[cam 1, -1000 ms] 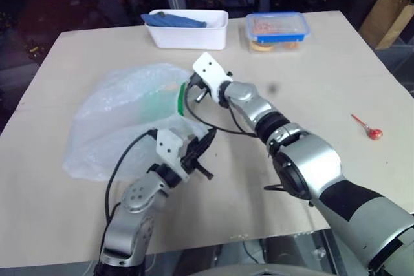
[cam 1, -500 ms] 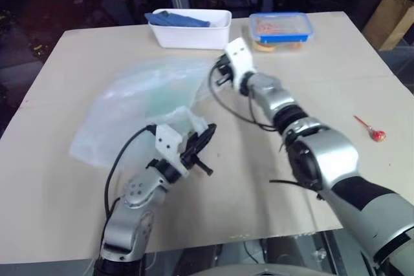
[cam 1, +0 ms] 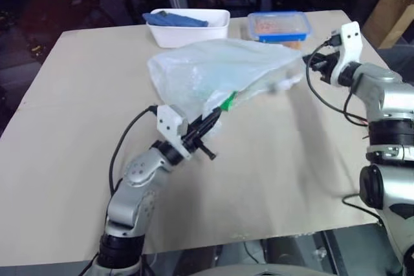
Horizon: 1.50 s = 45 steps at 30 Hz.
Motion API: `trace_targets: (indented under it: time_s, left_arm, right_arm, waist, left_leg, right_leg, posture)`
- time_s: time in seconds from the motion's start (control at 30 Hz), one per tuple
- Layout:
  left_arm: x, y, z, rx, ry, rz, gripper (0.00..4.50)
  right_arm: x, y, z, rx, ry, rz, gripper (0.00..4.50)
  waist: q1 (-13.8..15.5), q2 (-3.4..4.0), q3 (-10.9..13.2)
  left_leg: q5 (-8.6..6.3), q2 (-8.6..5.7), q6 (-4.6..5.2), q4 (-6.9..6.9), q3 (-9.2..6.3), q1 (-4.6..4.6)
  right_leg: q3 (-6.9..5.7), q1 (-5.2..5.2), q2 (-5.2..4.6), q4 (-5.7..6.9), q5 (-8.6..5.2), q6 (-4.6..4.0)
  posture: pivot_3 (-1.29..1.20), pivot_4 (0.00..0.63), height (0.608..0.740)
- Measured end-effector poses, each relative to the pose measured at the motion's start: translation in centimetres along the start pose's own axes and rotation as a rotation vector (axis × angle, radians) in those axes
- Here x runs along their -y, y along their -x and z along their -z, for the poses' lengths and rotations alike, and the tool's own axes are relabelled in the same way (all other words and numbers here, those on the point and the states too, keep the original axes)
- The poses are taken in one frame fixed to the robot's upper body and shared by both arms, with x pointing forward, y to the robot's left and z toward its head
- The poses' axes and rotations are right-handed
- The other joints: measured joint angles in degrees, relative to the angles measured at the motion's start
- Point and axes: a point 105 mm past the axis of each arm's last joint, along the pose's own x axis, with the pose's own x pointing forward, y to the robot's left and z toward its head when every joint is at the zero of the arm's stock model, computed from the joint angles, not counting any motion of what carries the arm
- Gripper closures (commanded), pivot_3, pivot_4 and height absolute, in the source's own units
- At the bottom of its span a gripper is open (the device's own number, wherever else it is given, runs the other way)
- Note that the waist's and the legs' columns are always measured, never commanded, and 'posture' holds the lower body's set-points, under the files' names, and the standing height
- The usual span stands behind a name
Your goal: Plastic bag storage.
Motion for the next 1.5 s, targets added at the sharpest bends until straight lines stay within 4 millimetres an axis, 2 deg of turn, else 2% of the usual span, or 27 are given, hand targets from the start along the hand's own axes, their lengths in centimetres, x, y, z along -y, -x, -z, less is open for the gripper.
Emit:
trace_targets:
  time_s: [0.03, 0.07, 0.13, 0.23, 0.33, 0.47, 0.57, 0.7, 0.83, 1.03, 1.23, 1.5]
  left_arm:
    - [-0.2, -0.1, -0.1, 0.005, 0.003, -0.004, 4.5]
    - [-0.2, -0.7, -0.6, 0.029, 0.031, 0.003, 4.5]
    - [-0.7, -1.2, -1.7, 0.081, 0.061, -0.007, 4.5]
    - [-1.6, -1.6, -3.7, 0.171, 0.149, -0.038, 4.5]
    - [-2.3, -1.2, -4.4, 0.211, 0.225, -0.067, 4.5]
    - [-3.2, -0.2, -4.2, 0.198, 0.234, -0.111, 4.5]
    - [-3.2, 0.3, -3.4, 0.172, 0.249, -0.129, 4.5]
    - [-3.0, 0.6, -2.4, 0.127, 0.23, -0.138, 4.5]
    - [-2.3, 0.4, -1.6, 0.089, 0.202, -0.112, 4.5]
    - [-1.9, 0.3, -1.3, 0.076, 0.192, -0.102, 4.5]
    - [-1.7, 0.3, -1.2, 0.068, 0.182, -0.09, 4.5]
    - [-1.7, 0.3, -1.1, 0.064, 0.177, -0.091, 4.5]
  right_arm:
    - [-0.7, 0.2, -0.2, 0.0, 0.011, -0.026, 2.97]
    - [-1.3, 1.4, -0.2, -0.015, 0.035, -0.069, 2.48]
    - [-2.5, 2.7, 0.0, -0.037, 0.049, -0.158, 2.48]
    - [-2.2, 5.4, 0.8, -0.096, 0.077, -0.202, 2.48]
    - [-0.4, 8.0, 2.3, -0.166, 0.066, -0.153, 2.48]
    - [1.9, 11.0, 5.1, -0.271, 0.027, -0.055, 2.48]
    - [4.2, 14.0, 8.8, -0.418, 0.019, 0.07, 2.48]
    - [6.7, 16.5, 12.7, -0.545, -0.013, 0.235, 2.48]
    - [8.4, 17.5, 13.6, -0.564, -0.021, 0.344, 2.48]
    - [8.9, 17.8, 13.8, -0.572, -0.014, 0.381, 2.48]
    - [10.0, 19.0, 15.0, -0.599, -0.009, 0.444, 2.48]
    - [10.1, 19.7, 15.5, -0.605, -0.019, 0.458, 2.48]
  waist:
    - [0.13, -0.03, -0.01]
    - [0.73, -0.02, -0.01]
    - [1.36, -0.07, -0.01]
    - [2.6, -0.12, 0.0]
    - [2.83, -0.14, 0.01]
    - [2.81, -0.14, 0.01]
    - [3.03, -0.15, 0.02]
    - [3.01, -0.14, 0.01]
    - [2.9, -0.13, 0.01]
    - [3.03, -0.13, 0.01]
    - [3.2, -0.13, 0.01]
    - [3.53, -0.13, 0.0]
  left_leg:
    - [0.0, 0.01, 0.0, 0.04, -0.01, 0.0]
    - [0.0, -0.03, 0.0, 0.06, -0.04, -0.05]
    - [-0.01, -0.04, 0.01, 0.15, -0.07, -0.1]
    - [-0.1, -0.07, 0.16, 0.34, -0.04, -0.18]
    - [-0.14, -0.07, 0.24, 0.36, -0.04, -0.17]
    - [-0.16, -0.07, 0.26, 0.38, 0.04, -0.12]
    - [-0.16, -0.07, 0.27, 0.4, 0.02, -0.05]
    - [-0.17, -0.07, 0.28, 0.55, 0.07, 0.01]
    - [-0.17, -0.06, 0.29, 0.69, 0.11, 0.03]
    - [-0.21, -0.07, 0.36, 0.75, 0.1, 0.02]
    - [-0.25, -0.07, 0.41, 0.76, 0.1, 0.02]
    - [-0.26, -0.07, 0.44, 0.76, 0.09, 0.02]
  right_leg:
    - [-0.02, 0.01, 0.02, 0.0, 0.0, 0.0]
    - [-0.05, 0.01, -0.01, -0.01, 0.02, 0.03]
    - [-0.1, 0.04, -0.03, -0.03, 0.03, 0.05]
    - [-0.12, 0.09, -0.06, -0.12, 0.06, 0.1]
    - [-0.14, 0.22, -0.06, -0.33, 0.11, 0.19]
    - [-0.09, 0.27, -0.06, -0.38, 0.13, 0.23]
    - [-0.12, 0.41, -0.05, -0.42, 0.14, 0.26]
    - [-0.07, 0.5, -0.04, -0.42, 0.19, 0.33]
    - [-0.04, 0.58, -0.01, -0.42, 0.21, 0.37]
    - [-0.04, 0.62, -0.02, -0.44, 0.23, 0.41]
    - [-0.04, 0.68, -0.02, -0.55, 0.25, 0.44]
    - [-0.06, 0.75, -0.02, -0.67, 0.27, 0.48]
  posture:
    - [0.0, 0.15, 0.74]
    - [0.0, 0.15, 0.74]
    - [0.0, 0.15, 0.74]
    - [0.0, 0.15, 0.74]
    - [0.0, 0.15, 0.74]
    - [0.0, 0.15, 0.74]
    - [0.0, 0.15, 0.74]
    - [0.0, 0.15, 0.74]
    - [0.0, 0.15, 0.74]
    - [0.0, 0.15, 0.74]
    - [0.0, 0.15, 0.74]
    - [0.0, 0.15, 0.74]
